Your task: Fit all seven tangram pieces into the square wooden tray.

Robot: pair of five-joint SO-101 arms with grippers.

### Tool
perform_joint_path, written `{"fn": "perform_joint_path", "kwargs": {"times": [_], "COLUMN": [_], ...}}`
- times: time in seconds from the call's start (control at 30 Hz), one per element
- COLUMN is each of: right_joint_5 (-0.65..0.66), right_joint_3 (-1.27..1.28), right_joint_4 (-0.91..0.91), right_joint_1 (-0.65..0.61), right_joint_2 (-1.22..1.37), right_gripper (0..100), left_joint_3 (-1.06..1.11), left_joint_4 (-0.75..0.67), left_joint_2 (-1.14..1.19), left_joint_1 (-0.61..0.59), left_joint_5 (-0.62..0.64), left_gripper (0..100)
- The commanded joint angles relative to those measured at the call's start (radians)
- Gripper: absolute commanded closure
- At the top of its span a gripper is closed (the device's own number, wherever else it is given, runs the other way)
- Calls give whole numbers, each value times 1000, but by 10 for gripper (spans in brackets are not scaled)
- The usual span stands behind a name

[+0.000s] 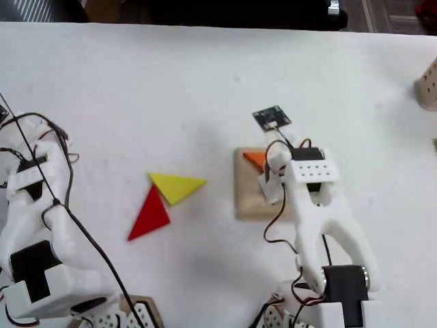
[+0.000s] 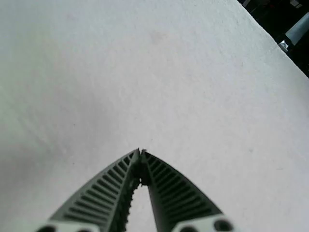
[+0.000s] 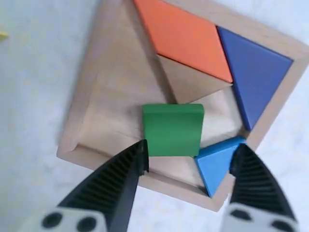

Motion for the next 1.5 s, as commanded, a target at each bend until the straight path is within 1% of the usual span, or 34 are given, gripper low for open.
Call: {"fn": "perform_joint_path", "kwargs": {"times": [0.0, 0.1, 0.23, 0.37, 0.43, 0.47, 0.57, 0.67, 0.8, 0.9, 1.0, 1.03, 1.17, 1.3, 1.47], "right_joint_5": [-51, -129, -167, -158, -147, -121, -71, -57, -46, -52, -54, -54, -51, -46, -46], "right_joint_3": [-3, -3, -2, 44, 66, 71, 101, 140, 143, 143, 141, 140, 140, 140, 141], "right_joint_4": [10, 5, 8, 5, 4, 4, -18, -58, -64, -65, -67, -67, -67, -67, -76], "right_joint_1": [61, 124, 223, 306, 332, 351, 415, 490, 538, 541, 559, 562, 564, 562, 559], "right_joint_2": [-47, -50, -48, -51, -51, -47, -42, -51, -51, -50, -50, -45, -44, -44, -42], "right_gripper": [874, 984, 977, 981, 981, 981, 981, 981, 981, 981, 978, 978, 978, 978, 978], "left_joint_3": [-2, 11, 3, 2, 6, 8, 3, -11, -137, -247, -305, -310, -279, -229, -170], "left_joint_4": [-18, 0, 58, 143, 216, 255, 356, 374, 414, 442, 434, 411, 249, 164, 66], "left_joint_2": [-56, -59, -59, -84, -131, -162, -254, -303, -248, -122, 30, 79, 228, 234, 228], "left_joint_1": [16, 51, 110, 208, 286, 328, 483, 661, 881, 1000, 1059, 1067, 1072, 1127, 1236], "left_joint_5": [17, 6, -123, -152, -153, -153, -153, -152, -130, -110, -110, -110, -110, -110, -110], "left_gripper": [976, 976, 976, 976, 976, 976, 976, 976, 977, 977, 977, 977, 977, 977, 977]}}
